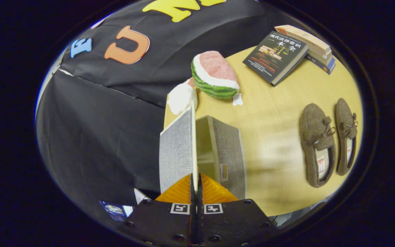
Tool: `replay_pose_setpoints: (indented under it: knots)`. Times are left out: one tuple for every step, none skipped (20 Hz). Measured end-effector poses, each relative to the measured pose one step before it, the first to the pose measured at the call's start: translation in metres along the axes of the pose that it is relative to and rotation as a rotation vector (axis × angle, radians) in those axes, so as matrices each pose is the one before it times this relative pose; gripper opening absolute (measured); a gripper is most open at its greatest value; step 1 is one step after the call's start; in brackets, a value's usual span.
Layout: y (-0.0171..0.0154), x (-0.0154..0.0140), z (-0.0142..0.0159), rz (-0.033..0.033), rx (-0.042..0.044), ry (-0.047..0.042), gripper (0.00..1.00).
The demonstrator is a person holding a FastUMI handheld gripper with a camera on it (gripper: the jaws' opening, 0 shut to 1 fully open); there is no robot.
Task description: Open the storage box then place both shoes into the box .Put the left shoe in first, then the right shoe, with the right side of both shoes facing outward in a uniform manner.
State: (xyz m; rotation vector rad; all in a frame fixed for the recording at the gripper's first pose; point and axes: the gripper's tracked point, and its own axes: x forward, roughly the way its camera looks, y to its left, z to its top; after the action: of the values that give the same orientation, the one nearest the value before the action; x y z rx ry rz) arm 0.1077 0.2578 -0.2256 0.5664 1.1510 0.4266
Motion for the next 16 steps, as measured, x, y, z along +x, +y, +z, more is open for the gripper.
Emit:
replay_pose_setpoints:
  knots:
    - [0.00713,-0.00446,0.00096,-0.00383,-0.00609,-0.00428,0.0]
    - [0.00762,-0.00331,-0.00011,-0.00802,-0.01026,-0.00184,0.0]
    - [0.00593,-0.00356,0.00108,-0.00885,-0.01171,-0.00198,0.0]
    - [0.00882,-0.00272,0.00216,0.00317,0.00146,-0.0056,0.0]
    - [0.01338,-0.00184,0.00164,0.01874,0.00401,-0.00146,0.0]
    - [0.01387,-0.00251,-0.00103,0.01833,-0.00052,0.00356,0.01]
    - [0.01381,-0.00119,-0.00055,0.01278,-0.00683,0.00188,0.0]
    - [0.01334,-0.00106,0.00022,0.00608,-0.0082,0.0007,0.0]
    - [0.01659,0.00102,0.00031,0.0214,-0.01146,0.00348,0.0]
    - [0.01707,0.0015,-0.00389,0.00875,-0.01685,0.0101,0.01]
    - [0.01653,0.00173,0.00049,0.01258,-0.02671,-0.0005,0.0]
    - [0.01621,0.00659,0.00157,0.0081,-0.02812,-0.0043,0.0]
    - [0.01154,0.00622,-0.0001,0.0001,-0.0302,0.00427,0.01]
    - [0.01077,0.00473,-0.00252,0.00227,-0.01505,0.00851,0.0]
    - [0.00994,0.00721,-0.0006,0.00457,0.00131,0.00986,0.0]
    - [0.00855,0.00645,-0.00136,-0.00022,0.00328,0.00813,0.0]
